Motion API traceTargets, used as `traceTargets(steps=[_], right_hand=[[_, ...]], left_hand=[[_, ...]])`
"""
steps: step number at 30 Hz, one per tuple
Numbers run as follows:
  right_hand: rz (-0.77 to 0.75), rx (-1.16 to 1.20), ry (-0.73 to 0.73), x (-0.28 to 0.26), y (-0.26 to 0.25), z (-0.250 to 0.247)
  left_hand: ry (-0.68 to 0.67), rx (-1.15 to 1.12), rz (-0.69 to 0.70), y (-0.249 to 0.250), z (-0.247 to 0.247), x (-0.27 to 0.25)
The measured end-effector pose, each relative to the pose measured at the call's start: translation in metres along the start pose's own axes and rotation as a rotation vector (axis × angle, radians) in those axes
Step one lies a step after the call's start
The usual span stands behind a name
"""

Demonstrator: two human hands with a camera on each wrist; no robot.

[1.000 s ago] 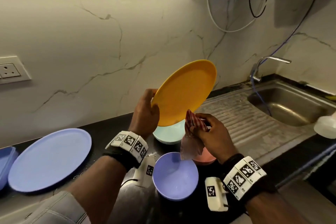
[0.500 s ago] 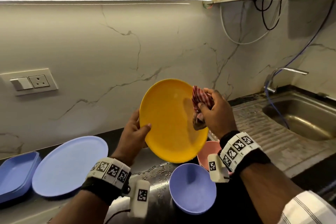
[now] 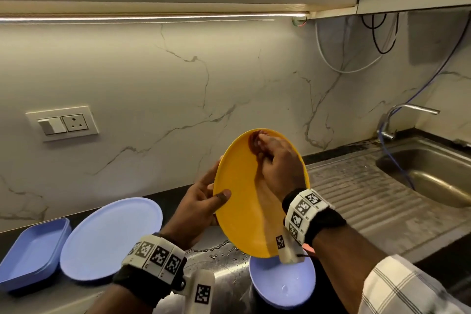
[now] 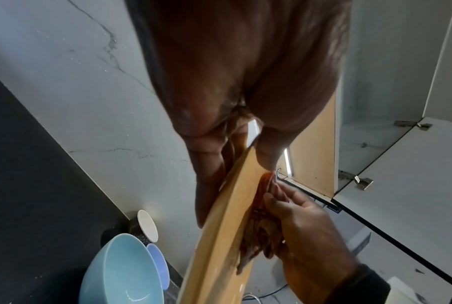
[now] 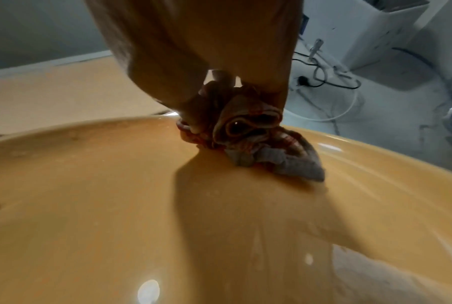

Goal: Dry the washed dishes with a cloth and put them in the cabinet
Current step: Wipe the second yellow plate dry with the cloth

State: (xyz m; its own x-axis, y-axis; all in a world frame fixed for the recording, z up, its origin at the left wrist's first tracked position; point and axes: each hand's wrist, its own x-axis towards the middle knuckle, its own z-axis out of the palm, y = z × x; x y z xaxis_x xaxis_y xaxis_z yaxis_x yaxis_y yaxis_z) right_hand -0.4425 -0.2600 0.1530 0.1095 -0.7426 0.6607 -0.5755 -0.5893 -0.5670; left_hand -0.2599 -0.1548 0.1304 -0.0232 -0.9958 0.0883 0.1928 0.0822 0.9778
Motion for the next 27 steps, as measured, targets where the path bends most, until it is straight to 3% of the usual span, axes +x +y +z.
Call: traceTargets(steps=[4, 6, 9, 12, 18, 23, 27], right_hand=[[-0.257, 0.062, -0.167, -0.023, -0.019, 0.004], [-0.293, 0.145, -0.184, -0.024, -0.022, -0.003], [-0.082, 0.164, 0.023, -0.004, -0.009, -0.018], [0.125, -0.03, 0.02, 0.012, -0.002, -0.02], [-0.214, 0.112, -0.071, -0.023, -0.037, 0.006], [-0.239, 0.383, -0.364, -0.045, -0.048, 0.005], [-0.179, 0.35, -0.136, -0.019, -0.029, -0.004]], left_hand=[[0.003, 0.011, 0.017, 0.0, 0.002, -0.001], [-0.006, 0.011, 0.017, 0.001, 0.0, -0.002], [-0.009, 0.021, -0.002, 0.001, -0.006, -0.004], [-0.026, 0.017, -0.029, -0.003, -0.005, -0.005], [-0.079, 0.057, -0.069, -0.009, -0.001, -0.003], [-0.025, -0.022, -0.016, -0.008, -0.009, -0.008], [-0.095, -0.009, -0.001, -0.004, -0.019, -0.01]])
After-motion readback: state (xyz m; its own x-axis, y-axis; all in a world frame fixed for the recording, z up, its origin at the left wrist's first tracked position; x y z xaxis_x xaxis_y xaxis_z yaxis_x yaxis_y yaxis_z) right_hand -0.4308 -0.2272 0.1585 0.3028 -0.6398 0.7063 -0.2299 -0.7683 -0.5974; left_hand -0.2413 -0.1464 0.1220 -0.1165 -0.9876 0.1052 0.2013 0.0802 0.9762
